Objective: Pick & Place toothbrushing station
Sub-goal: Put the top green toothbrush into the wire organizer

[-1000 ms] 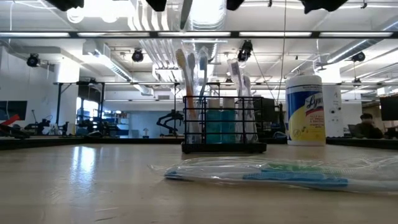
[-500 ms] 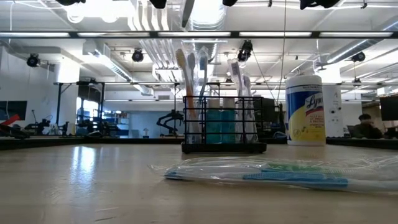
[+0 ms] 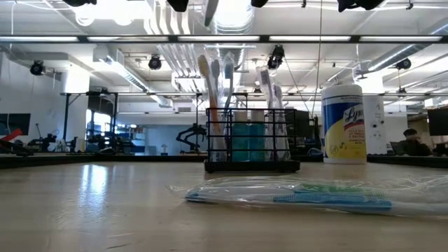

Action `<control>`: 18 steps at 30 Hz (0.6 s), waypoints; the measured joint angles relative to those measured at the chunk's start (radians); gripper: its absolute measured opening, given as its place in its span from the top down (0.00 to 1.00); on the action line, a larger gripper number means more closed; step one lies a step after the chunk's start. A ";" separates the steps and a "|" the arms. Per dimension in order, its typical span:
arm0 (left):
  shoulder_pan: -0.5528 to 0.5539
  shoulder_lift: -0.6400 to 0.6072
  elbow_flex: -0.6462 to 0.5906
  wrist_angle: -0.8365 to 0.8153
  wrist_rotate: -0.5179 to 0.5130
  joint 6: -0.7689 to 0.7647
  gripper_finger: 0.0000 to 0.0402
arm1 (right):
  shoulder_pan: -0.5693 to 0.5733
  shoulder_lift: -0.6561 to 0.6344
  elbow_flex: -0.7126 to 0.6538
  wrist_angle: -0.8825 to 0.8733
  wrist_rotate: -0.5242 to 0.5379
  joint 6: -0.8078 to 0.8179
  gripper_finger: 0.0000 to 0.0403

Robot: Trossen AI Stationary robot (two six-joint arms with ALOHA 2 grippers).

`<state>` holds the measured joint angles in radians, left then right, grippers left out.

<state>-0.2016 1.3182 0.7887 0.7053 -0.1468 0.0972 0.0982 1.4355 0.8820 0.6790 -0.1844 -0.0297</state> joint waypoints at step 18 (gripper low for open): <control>-0.001 -0.176 0.000 -0.244 0.112 -0.033 0.58 | 0.002 -0.187 -0.014 -0.327 -0.002 -0.027 0.97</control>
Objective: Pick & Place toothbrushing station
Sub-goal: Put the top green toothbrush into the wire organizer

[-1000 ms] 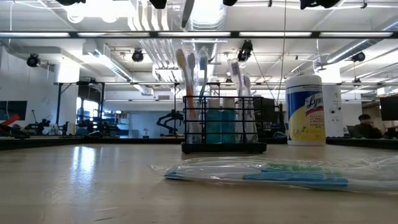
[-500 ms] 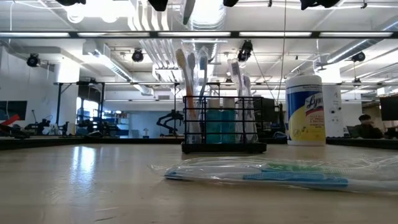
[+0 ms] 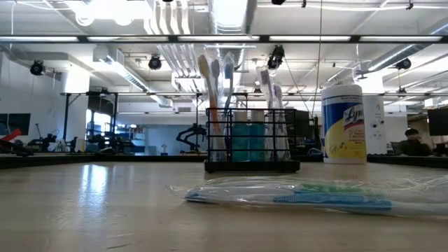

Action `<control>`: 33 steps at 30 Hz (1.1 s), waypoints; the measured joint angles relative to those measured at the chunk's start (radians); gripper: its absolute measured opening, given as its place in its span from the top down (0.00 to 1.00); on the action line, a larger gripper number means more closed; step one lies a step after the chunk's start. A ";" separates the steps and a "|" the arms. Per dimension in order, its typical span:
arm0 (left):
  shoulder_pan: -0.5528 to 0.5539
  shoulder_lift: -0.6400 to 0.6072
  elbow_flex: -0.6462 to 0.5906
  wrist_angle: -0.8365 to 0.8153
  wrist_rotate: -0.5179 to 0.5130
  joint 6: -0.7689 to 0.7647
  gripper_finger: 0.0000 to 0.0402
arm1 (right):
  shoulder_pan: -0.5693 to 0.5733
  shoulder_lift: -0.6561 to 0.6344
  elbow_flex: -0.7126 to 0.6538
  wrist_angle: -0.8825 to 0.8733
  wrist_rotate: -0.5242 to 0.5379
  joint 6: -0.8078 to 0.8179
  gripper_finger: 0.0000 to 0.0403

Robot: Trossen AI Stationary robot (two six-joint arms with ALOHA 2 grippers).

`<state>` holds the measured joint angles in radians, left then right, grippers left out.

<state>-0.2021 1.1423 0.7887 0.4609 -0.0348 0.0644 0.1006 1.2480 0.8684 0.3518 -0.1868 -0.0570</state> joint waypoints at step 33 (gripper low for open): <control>-0.025 -0.705 -0.528 0.003 -0.049 -0.116 0.96 | -0.003 -0.179 -0.265 -0.124 0.470 0.041 0.97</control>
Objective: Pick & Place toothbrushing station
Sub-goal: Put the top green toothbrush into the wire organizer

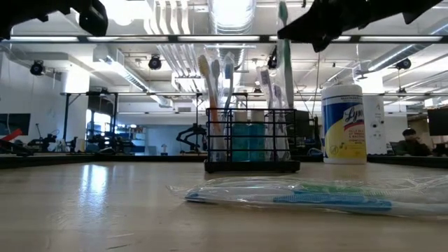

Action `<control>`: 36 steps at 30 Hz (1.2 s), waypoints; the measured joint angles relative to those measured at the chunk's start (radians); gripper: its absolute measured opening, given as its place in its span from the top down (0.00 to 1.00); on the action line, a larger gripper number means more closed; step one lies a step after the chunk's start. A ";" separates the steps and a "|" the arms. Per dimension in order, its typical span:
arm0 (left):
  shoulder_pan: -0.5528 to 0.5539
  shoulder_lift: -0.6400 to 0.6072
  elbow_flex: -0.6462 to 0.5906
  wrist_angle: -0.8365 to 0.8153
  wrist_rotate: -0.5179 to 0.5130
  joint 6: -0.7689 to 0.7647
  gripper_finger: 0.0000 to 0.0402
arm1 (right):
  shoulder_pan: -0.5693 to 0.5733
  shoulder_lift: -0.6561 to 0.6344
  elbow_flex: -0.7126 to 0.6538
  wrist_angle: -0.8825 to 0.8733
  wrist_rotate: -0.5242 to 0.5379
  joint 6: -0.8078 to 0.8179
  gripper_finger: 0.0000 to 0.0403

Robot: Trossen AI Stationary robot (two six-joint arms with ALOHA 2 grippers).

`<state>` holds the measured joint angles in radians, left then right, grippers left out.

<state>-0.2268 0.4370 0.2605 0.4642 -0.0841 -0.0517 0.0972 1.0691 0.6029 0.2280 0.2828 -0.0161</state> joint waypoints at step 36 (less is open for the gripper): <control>0.000 0.023 -0.004 0.007 -0.002 -0.060 0.97 | -0.016 0.318 -0.126 0.365 0.159 0.273 0.97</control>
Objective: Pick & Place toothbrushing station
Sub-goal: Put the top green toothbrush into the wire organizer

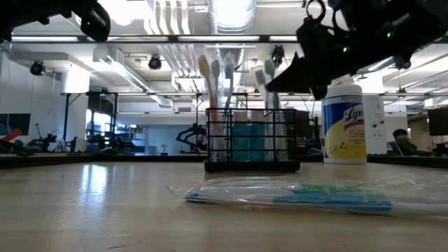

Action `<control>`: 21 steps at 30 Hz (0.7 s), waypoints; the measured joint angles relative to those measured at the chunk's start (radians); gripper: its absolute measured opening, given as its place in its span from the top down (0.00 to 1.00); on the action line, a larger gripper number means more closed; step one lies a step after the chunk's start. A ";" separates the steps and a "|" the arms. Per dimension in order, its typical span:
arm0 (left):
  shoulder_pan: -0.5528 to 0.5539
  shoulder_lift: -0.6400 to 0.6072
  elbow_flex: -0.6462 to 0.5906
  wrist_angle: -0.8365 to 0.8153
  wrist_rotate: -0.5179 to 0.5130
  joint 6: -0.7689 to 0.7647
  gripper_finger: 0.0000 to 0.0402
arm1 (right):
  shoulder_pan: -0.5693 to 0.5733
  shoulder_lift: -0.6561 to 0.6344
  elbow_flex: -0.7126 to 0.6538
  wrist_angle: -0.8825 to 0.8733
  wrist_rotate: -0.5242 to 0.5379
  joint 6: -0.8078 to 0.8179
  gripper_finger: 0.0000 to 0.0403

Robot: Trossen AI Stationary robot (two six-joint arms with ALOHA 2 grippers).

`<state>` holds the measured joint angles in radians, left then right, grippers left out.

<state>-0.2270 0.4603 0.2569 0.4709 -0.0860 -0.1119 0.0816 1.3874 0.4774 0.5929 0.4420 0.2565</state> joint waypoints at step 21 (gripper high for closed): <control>0.000 0.009 -0.001 0.000 0.002 -0.018 0.96 | 0.059 0.068 -0.012 0.156 0.084 -0.077 0.93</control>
<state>-0.2272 0.4694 0.2562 0.4707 -0.0835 -0.1301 0.1404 1.4557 0.4656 0.7485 0.5262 0.1793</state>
